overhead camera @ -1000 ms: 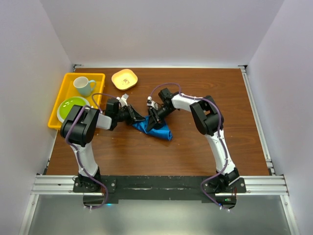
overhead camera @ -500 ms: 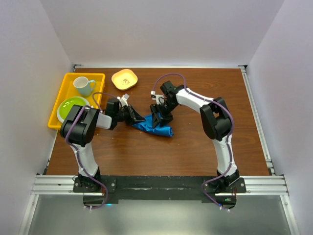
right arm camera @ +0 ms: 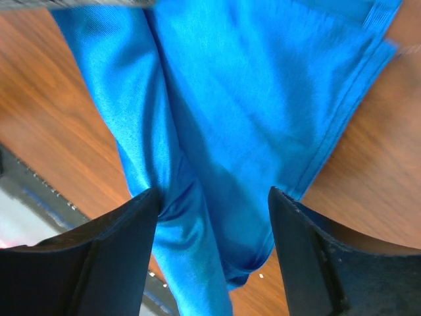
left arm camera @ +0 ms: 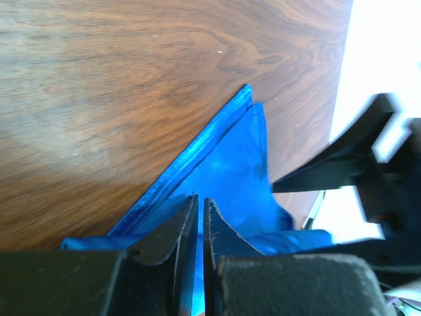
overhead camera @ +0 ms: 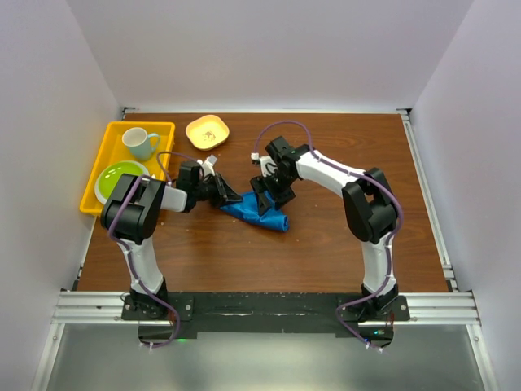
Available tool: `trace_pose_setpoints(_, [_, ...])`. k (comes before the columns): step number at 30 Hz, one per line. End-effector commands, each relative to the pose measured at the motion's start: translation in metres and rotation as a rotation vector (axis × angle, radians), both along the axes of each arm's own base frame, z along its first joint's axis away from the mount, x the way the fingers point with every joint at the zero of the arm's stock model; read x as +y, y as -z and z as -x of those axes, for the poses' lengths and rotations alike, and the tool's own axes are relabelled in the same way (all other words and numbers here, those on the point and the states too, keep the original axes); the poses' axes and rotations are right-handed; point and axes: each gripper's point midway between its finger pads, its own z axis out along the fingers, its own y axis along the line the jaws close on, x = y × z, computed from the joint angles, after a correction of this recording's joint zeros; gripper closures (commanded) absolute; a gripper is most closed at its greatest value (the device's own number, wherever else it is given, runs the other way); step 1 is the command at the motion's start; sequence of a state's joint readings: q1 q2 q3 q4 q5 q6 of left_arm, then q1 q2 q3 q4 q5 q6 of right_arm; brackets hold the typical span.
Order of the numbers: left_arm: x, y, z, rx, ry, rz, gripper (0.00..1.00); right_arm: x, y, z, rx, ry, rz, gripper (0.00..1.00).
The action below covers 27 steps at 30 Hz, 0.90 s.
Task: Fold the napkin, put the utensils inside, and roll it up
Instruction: Roll the napkin with the utensil
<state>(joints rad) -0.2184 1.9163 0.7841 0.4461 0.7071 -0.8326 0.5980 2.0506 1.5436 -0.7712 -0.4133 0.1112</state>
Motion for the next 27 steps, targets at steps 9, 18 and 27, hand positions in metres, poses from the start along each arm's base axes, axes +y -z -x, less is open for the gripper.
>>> trace_pose_setpoints(9, [0.013,0.008,-0.008,-0.015,-0.028,-0.089,0.88,0.063,-0.060,-0.020,-0.386,-0.188,0.110,0.14])
trace_pose_setpoints(18, [0.014,0.010,-0.007,-0.007,-0.027,-0.097,0.89,0.068,-0.025,-0.004,-0.516,-0.375,0.307,0.14])
trace_pose_setpoints(27, [0.014,0.009,-0.005,-0.002,-0.022,-0.092,0.89,0.061,0.001,0.003,-0.575,-0.422,0.434,0.19])
